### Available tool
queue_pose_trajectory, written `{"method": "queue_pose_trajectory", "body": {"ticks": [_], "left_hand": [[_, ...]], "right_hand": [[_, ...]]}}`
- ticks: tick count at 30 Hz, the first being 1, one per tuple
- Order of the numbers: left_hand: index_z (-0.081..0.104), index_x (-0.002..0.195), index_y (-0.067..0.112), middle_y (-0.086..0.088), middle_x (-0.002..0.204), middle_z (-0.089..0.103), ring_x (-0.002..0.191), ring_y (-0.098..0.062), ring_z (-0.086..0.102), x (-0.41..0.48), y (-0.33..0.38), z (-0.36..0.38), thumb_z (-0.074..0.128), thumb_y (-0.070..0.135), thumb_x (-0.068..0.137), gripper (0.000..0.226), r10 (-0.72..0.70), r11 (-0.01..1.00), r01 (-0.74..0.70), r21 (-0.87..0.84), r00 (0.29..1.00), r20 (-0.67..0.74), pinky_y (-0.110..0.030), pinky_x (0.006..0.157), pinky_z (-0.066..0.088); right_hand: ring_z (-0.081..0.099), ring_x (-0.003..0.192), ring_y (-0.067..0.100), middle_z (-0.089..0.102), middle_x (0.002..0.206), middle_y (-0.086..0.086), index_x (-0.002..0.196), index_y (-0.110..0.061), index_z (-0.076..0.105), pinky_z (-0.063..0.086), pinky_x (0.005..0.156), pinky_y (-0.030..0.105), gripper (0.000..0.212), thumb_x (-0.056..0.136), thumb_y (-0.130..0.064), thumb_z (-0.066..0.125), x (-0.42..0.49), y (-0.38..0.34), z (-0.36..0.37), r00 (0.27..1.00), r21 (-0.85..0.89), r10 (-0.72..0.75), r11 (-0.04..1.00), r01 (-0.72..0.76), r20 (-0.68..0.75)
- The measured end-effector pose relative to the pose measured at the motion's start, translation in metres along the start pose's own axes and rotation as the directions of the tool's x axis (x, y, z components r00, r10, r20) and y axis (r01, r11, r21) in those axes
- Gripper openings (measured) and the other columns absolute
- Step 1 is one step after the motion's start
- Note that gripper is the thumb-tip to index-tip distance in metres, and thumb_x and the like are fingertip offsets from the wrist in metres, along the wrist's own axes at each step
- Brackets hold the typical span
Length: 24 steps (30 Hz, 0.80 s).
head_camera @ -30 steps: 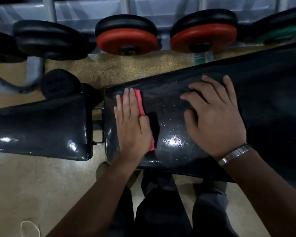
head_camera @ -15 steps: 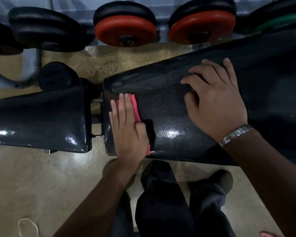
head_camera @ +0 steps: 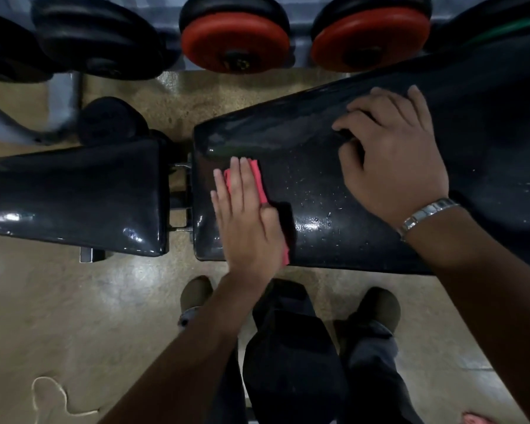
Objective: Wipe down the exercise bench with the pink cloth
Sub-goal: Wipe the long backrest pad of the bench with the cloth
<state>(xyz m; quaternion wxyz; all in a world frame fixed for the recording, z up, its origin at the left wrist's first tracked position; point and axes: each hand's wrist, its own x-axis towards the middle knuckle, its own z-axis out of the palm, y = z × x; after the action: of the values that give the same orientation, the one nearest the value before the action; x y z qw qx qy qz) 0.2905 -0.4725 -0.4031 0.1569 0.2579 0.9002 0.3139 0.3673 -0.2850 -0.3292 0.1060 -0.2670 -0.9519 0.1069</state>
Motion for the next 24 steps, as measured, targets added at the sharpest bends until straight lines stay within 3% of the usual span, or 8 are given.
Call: {"method": "queue_pose_trajectory", "body": {"ticks": [2,5,6,8,10,13,19,24], "left_hand": [[0.014,0.168,0.011,-0.001,0.177,0.007,0.164,-0.022,-0.008,-0.012,0.006,0.003,0.024,0.024,0.092,0.078,0.069,0.998,-0.069,-0.003,0.997,0.024,-0.049,0.133,-0.003],[0.021,0.165,0.003,-0.009,0.176,0.015,0.164,-0.031,0.003,-0.024,-0.019,-0.004,0.032,0.021,0.087,0.081,0.352,0.928,-0.363,0.085,0.928,0.12,-0.059,0.131,0.009],[0.022,0.164,0.002,-0.01,0.175,0.017,0.164,-0.031,0.005,-0.023,-0.027,-0.008,0.033,0.021,0.087,0.08,0.381,0.914,-0.394,0.098,0.915,0.131,-0.061,0.131,0.011],[0.019,0.166,0.005,-0.007,0.176,0.015,0.165,-0.027,0.001,-0.013,-0.029,-0.008,0.029,0.021,0.09,0.078,0.282,0.954,-0.289,0.075,0.955,0.094,-0.057,0.132,0.005],[0.014,0.167,0.011,-0.002,0.177,0.011,0.164,-0.022,-0.005,-0.001,-0.009,0.0,0.022,0.027,0.09,0.079,0.042,0.999,-0.042,0.02,0.999,0.009,-0.051,0.133,-0.003],[0.007,0.168,0.012,-0.001,0.177,0.004,0.164,-0.024,-0.011,0.003,0.029,0.013,0.014,0.035,0.09,0.082,-0.17,0.985,0.169,-0.019,0.983,-0.066,-0.049,0.133,-0.006],[0.015,0.167,0.009,-0.004,0.177,0.011,0.165,-0.022,-0.004,-0.023,-0.001,0.002,0.03,0.025,0.088,0.082,0.153,0.986,-0.156,0.052,0.987,0.049,-0.054,0.133,0.003],[0.015,0.168,0.012,-0.001,0.177,0.011,0.164,-0.022,-0.005,0.023,0.019,0.005,0.018,0.033,0.091,0.08,-0.059,0.998,0.059,-0.014,0.998,-0.014,-0.05,0.133,-0.003]], "right_hand": [[0.048,0.135,0.033,0.062,0.124,0.008,0.115,-0.016,0.068,0.019,0.123,0.056,0.031,0.093,-0.023,0.047,-0.001,0.0,0.001,1.0,-0.007,0.001,1.0,-0.001,0.0],[0.049,0.134,0.033,0.062,0.124,0.008,0.115,-0.017,0.068,0.019,0.123,0.056,0.032,0.093,-0.023,0.047,0.0,0.001,0.001,1.0,-0.008,-0.005,1.0,0.005,0.008],[0.049,0.134,0.033,0.062,0.124,0.007,0.116,-0.017,0.068,0.019,0.123,0.056,0.032,0.093,-0.023,0.047,0.0,0.001,0.001,1.0,-0.006,-0.005,1.0,0.005,0.011],[0.049,0.134,0.033,0.062,0.125,0.007,0.116,-0.017,0.068,0.019,0.123,0.056,0.032,0.093,-0.024,0.046,0.0,0.001,0.001,1.0,-0.013,-0.004,1.0,0.005,0.007],[0.048,0.134,0.033,0.062,0.125,0.008,0.116,-0.017,0.067,0.019,0.123,0.056,0.033,0.093,-0.024,0.045,0.001,0.001,0.001,1.0,-0.022,-0.007,1.0,0.007,0.012],[0.048,0.134,0.033,0.062,0.125,0.008,0.116,-0.017,0.067,0.018,0.123,0.056,0.032,0.093,-0.023,0.046,0.0,0.001,0.001,1.0,-0.032,-0.004,0.999,0.004,0.011],[0.048,0.134,0.032,0.062,0.125,0.007,0.116,-0.017,0.068,0.019,0.123,0.055,0.031,0.092,-0.021,0.048,-0.001,0.002,0.002,1.0,-0.015,-0.004,1.0,0.004,0.006],[0.048,0.134,0.033,0.062,0.125,0.008,0.116,-0.016,0.067,0.018,0.123,0.056,0.031,0.093,-0.022,0.047,-0.002,0.0,0.002,1.0,-0.023,-0.005,1.0,0.005,0.002]]}}
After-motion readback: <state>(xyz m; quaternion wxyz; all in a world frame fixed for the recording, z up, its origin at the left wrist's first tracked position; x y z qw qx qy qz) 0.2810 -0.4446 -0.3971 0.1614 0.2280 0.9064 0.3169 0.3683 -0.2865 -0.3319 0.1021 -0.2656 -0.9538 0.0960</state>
